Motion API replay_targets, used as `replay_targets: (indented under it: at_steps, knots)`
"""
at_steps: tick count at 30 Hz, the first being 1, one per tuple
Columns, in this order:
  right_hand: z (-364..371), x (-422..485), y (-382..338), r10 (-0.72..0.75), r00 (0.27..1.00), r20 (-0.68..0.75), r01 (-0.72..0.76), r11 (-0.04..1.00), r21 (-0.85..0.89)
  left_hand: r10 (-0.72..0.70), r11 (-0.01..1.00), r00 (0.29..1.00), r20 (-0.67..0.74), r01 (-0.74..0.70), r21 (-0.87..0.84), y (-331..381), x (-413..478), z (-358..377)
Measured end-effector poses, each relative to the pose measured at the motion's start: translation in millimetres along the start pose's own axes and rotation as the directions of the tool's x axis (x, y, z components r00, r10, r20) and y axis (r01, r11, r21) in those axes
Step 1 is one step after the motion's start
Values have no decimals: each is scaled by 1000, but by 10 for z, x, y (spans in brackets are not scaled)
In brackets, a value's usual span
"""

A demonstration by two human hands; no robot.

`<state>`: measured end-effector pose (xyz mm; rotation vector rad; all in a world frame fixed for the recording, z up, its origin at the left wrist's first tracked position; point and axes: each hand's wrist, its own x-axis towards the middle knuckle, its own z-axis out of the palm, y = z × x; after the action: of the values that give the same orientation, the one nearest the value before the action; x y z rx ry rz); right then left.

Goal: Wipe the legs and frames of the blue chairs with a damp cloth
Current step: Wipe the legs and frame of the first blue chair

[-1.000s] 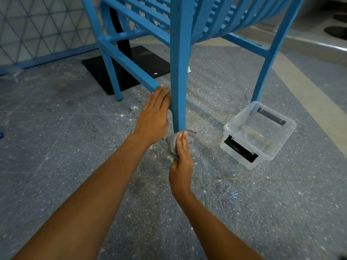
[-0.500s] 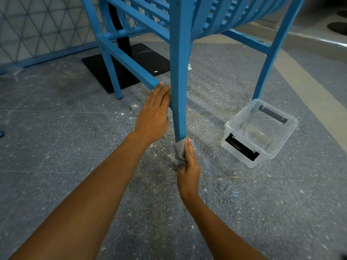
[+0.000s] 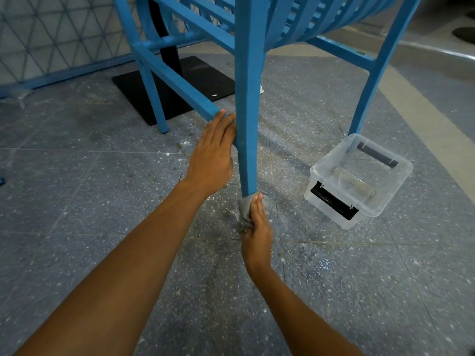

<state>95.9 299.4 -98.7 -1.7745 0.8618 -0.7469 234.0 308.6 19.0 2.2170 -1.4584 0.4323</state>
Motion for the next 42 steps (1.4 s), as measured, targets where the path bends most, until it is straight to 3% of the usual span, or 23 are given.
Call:
replay_targets:
  at_steps: [8,11,13,20,42]
  knots:
    - [-13,-44,54,83,996,32,-80,994,-73,-13,1000,1000,-6,13,-2,8,3,9]
    - [-107,-69,-2,125,990,71,-125,992,-4,-8,1000,1000,4,8,0,1,0,3]
    - [-144,-67,-43,135,990,33,-137,989,55,-8,1000,1000,12,8,-3,-2,-1,-1]
    - [54,-40,-35,101,994,-48,-100,995,28,-12,1000,1000,17,12,-7,3,-3,-5]
    - [-43,-110,175,226,972,56,-222,973,-67,-4,1000,1000,-28,4,-8,4,4,20]
